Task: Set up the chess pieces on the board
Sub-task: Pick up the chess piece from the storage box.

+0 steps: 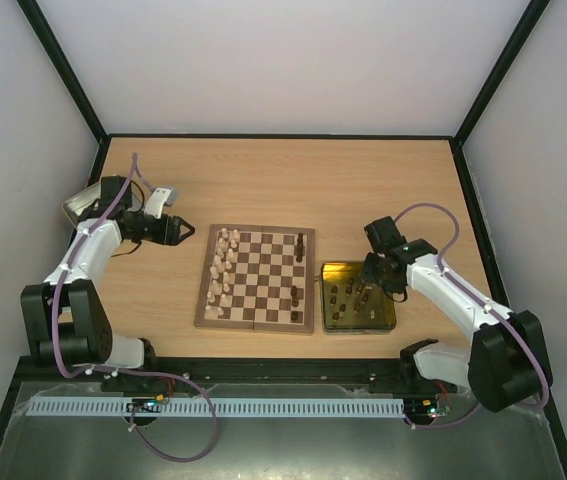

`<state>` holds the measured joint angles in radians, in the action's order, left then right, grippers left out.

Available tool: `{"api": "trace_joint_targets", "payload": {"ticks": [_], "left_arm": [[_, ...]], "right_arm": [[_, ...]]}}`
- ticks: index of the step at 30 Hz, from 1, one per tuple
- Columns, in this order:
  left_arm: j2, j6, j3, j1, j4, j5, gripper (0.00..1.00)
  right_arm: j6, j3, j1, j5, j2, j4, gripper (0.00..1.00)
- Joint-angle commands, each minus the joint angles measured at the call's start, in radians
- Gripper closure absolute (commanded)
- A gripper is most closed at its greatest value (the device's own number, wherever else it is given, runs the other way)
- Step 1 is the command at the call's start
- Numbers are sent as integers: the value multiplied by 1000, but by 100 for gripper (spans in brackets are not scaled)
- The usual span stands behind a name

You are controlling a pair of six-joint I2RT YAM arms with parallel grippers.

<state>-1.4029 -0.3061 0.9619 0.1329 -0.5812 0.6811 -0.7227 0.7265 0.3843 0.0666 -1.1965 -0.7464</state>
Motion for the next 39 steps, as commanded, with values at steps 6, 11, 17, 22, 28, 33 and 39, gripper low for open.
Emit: {"api": "trace_joint_targets", "payload": {"ticks": [6,11,17,22,28,33,39], "left_arm": [[19,-13,-13,-4,-6,26,39],[14,-11,-11,-4,-11,29,39],[11,-10,-9,-4,-12,30,38],[10,-10,-11,-4,-12,31,38],[-1,-10,-8,-4,-13,35,38],[-6,-10,-6,-4,-16,35,38],[-10,-8,-8,-4,-10,29,38]], "right_arm": [[23,-6,-37,12,-74,80,73],[26,2,-37,22,-98,95,87],[39,12,-38,8,-81,60,92],[45,24,-38,5,-33,5,95],[54,54,-37,-16,13,-55,98],[62,68,-36,-8,16,-69,98],[25,199,76,-54,4,-110,98]]}}
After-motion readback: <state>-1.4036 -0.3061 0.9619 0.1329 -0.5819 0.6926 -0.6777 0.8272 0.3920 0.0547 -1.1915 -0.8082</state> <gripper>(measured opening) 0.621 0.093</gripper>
